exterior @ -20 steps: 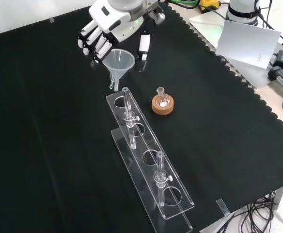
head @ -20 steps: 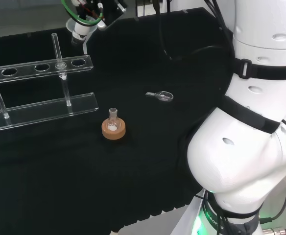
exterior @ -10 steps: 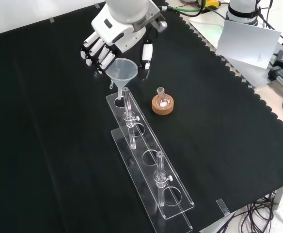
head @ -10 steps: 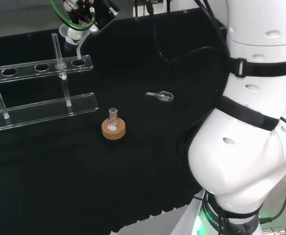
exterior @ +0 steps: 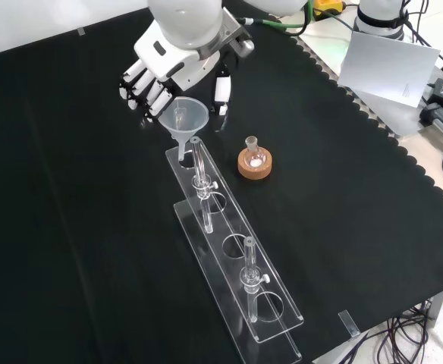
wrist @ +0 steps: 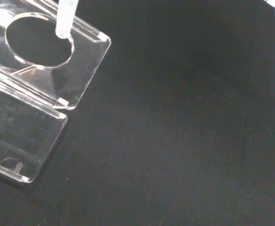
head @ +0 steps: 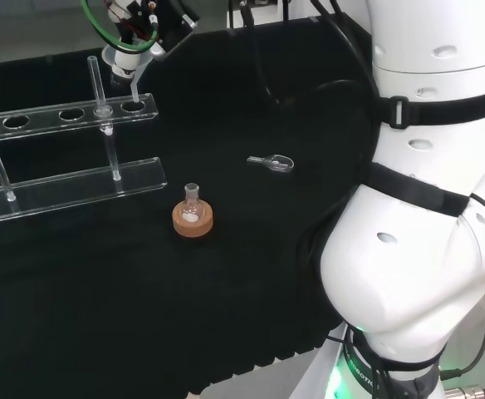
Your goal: Put the funnel back on the funnel stand.
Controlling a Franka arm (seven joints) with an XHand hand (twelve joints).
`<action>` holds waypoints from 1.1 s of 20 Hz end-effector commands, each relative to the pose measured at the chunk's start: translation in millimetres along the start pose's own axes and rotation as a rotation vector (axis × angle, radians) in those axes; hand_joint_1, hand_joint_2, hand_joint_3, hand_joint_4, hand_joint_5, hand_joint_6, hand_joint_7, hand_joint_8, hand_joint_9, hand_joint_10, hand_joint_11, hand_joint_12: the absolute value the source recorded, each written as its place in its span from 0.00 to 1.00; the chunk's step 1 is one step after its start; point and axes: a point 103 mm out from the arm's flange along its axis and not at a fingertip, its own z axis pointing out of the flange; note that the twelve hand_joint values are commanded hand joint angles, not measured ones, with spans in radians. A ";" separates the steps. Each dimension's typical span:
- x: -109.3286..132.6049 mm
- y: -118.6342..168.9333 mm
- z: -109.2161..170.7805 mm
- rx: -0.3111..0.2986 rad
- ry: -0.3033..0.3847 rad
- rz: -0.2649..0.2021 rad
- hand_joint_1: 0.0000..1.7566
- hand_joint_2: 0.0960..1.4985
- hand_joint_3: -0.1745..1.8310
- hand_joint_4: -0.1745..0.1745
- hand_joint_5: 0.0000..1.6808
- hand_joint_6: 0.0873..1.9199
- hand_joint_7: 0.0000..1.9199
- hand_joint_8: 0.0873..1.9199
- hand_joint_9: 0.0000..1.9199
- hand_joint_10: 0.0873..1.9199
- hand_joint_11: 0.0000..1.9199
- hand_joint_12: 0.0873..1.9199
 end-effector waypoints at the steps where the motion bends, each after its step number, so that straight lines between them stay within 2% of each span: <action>1: 5.4 2.1 2.2 0.007 -0.003 -0.016 0.36 0.51 0.10 0.48 0.41 0.00 0.46 0.23 0.17 0.33 0.00 0.52; 8: 5.0 1.6 0.5 0.006 0.002 -0.018 0.36 0.51 0.10 0.48 0.41 0.00 0.46 0.23 0.17 0.33 0.00 0.52; 13: 7.9 3.7 6.4 0.027 0.016 -0.010 0.36 0.51 0.10 0.48 0.41 0.00 0.46 0.22 0.17 0.33 0.00 0.51; 16: 11.4 5.7 11.2 0.036 0.027 -0.013 0.36 0.51 0.10 0.48 0.41 0.00 0.46 0.22 0.18 0.33 0.00 0.51; 19: 17.6 7.6 13.4 0.046 -0.002 -0.022 0.36 0.51 0.10 0.48 0.41 0.00 0.46 0.22 0.18 0.33 0.00 0.51; 22: 22.0 8.5 17.7 0.051 0.021 -0.028 0.36 0.51 0.10 0.48 0.41 0.00 0.46 0.22 0.18 0.33 0.00 0.51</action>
